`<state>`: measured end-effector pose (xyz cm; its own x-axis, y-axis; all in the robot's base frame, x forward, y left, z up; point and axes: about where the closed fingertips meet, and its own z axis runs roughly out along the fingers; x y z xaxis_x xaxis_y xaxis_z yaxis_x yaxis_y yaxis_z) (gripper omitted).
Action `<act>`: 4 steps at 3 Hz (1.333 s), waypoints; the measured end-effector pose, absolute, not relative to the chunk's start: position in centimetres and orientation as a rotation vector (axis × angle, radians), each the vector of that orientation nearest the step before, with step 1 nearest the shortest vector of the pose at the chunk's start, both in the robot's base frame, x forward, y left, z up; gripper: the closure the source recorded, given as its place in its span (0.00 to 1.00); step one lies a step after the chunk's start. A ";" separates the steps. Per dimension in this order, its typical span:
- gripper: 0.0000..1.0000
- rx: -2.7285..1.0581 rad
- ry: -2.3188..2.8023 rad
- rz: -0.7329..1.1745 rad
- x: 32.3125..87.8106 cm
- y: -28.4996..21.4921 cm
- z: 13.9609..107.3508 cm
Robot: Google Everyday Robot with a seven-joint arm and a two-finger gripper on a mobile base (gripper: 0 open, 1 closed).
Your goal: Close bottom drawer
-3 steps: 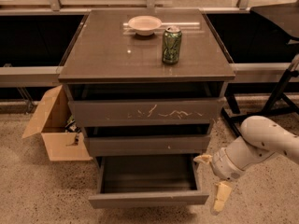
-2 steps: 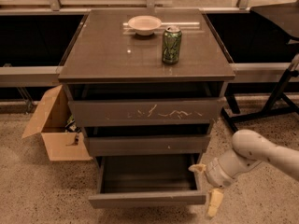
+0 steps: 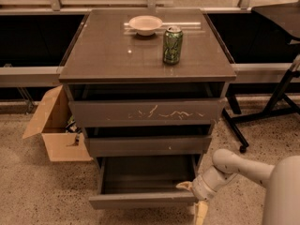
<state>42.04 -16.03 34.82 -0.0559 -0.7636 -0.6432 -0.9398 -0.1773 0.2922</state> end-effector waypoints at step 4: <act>0.95 -1.915 1.786 1.257 41.0 -13.4 24.9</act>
Offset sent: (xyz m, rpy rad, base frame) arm -0.0049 0.0109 -0.0462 0.0283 0.0516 0.0180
